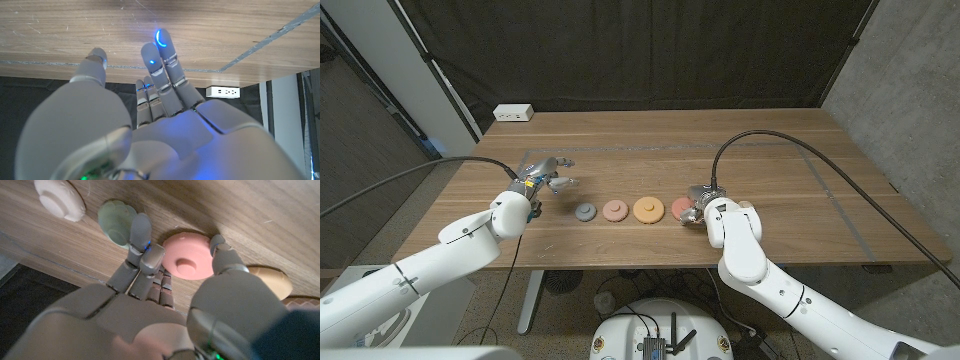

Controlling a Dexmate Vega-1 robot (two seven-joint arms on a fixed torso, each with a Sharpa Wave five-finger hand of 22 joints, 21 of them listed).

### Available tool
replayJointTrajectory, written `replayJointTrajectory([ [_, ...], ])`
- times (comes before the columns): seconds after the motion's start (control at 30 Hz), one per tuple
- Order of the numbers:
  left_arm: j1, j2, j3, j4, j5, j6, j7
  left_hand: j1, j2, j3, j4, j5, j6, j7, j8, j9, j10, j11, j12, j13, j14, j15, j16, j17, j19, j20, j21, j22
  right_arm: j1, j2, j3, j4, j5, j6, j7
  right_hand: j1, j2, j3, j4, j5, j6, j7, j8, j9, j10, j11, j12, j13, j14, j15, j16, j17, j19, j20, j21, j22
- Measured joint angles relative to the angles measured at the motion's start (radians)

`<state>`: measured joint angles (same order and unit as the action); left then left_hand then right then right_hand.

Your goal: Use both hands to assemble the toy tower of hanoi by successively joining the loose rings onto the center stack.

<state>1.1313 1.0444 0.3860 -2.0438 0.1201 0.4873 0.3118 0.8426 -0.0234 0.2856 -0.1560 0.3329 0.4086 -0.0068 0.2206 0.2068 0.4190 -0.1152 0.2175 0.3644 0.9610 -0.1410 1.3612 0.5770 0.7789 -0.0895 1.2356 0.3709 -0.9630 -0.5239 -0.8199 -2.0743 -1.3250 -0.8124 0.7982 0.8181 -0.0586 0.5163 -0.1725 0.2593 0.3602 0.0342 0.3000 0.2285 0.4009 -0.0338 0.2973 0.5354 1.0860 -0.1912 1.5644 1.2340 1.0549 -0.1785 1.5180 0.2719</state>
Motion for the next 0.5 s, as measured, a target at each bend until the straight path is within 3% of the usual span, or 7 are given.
replayJointTrajectory([
  [0.2, 0.001, 0.002, 0.000, -0.004, 0.000, 0.002, 0.000, 0.000, 0.000, 0.000, 0.000, 0.004, 0.000, 0.000, 0.000, 0.000, 0.000, 0.000, 0.000, 0.000, 0.000, 0.000, 0.000, 0.000, 0.000, 0.000, 0.004, -0.005, 0.000, -0.011, 0.001, -0.003, 0.033, 0.001, -0.027, 0.000, 0.000, 0.007, -0.007, 0.011, 0.016, 0.016, 0.000, 0.000, 0.025, 0.025, 0.001, -0.001, 0.023, -0.013, 0.000, 0.000, 0.014, -0.007, 0.006, 0.005],
  [0.5, 0.016, 0.005, -0.008, -0.011, -0.003, 0.003, 0.007, 0.000, 0.000, 0.000, 0.000, 0.004, 0.000, 0.000, 0.000, 0.000, 0.001, 0.001, 0.000, 0.000, 0.000, 0.000, 0.000, -0.001, -0.005, 0.005, 0.004, -0.008, 0.007, -0.035, 0.000, -0.023, 0.081, -0.001, -0.059, 0.000, 0.000, 0.017, -0.017, 0.026, 0.028, 0.028, 0.000, 0.000, 0.030, 0.030, 0.007, 0.001, 0.038, -0.022, 0.000, 0.000, 0.016, -0.005, 0.006, 0.005],
])
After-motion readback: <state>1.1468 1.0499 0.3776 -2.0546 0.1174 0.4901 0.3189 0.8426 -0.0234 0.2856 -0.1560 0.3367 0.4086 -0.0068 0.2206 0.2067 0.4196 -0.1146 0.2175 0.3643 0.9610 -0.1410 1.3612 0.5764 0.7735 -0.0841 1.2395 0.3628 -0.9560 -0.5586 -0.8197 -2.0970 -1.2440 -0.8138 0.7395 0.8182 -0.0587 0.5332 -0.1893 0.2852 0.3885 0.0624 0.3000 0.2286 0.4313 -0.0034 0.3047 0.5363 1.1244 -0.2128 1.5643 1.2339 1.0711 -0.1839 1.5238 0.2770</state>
